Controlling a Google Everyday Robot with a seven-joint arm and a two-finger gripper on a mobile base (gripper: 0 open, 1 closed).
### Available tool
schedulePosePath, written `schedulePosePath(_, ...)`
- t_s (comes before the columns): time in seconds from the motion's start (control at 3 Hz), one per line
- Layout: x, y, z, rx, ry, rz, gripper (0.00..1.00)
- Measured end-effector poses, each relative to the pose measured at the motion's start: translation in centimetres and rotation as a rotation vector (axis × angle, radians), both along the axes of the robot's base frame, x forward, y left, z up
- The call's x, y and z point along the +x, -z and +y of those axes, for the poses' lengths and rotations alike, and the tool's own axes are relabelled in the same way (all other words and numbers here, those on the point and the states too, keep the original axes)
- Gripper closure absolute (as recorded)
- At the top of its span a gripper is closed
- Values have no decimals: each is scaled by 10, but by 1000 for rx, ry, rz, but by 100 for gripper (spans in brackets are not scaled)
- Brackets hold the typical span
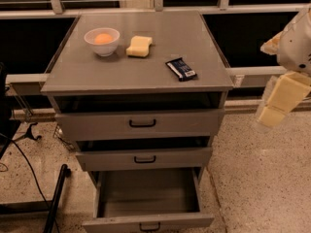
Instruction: Place rxbar blueberry into bottom drawer
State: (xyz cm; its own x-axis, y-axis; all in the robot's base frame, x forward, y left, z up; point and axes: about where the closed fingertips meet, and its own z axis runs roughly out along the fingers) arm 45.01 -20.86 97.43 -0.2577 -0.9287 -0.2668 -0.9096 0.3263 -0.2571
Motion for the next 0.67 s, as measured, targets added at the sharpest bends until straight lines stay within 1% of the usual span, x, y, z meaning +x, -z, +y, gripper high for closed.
schedulePosePath(0.33, 33, 19, 27, 140, 104, 2, 0)
schedulePosePath(0.67, 66, 35, 48, 277, 225, -12, 0)
